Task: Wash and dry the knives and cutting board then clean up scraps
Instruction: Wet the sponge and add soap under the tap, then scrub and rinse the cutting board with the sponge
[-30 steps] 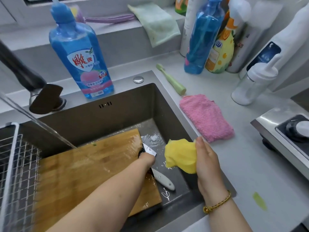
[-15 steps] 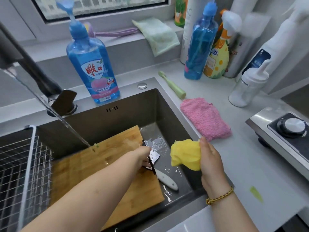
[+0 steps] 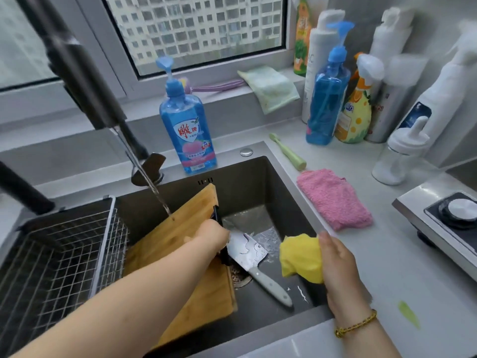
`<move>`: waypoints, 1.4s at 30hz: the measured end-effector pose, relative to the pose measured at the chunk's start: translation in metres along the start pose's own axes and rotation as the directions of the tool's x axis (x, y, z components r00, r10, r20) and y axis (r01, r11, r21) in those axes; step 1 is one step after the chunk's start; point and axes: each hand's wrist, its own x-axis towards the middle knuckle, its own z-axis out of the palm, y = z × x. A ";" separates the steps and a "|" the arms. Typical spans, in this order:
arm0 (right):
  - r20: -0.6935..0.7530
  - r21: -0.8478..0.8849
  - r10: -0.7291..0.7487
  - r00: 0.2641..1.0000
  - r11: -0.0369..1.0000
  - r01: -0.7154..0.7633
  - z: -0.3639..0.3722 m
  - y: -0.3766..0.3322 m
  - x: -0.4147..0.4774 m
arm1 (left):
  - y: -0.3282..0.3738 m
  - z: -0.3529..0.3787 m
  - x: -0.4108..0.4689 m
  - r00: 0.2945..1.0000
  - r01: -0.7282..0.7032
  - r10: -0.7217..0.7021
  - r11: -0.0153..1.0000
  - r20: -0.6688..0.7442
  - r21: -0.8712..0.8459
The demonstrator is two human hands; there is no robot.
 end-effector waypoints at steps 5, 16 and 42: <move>0.022 -0.104 -0.074 0.997 0.992 0.076 0.005 -0.003 -0.011 | -0.018 -0.048 -0.010 0.959 0.095 -0.093 0.995 -0.268 -0.005; 0.105 -0.199 -0.117 0.988 0.970 0.136 0.002 -0.018 -0.039 | -0.046 -0.109 -0.061 0.890 0.025 -0.066 0.995 -0.452 -0.095; 0.354 -0.066 -0.258 0.899 0.952 0.299 0.148 -0.029 -0.168 | -0.235 -0.265 -0.118 0.946 -0.313 0.071 0.452 -0.316 -0.836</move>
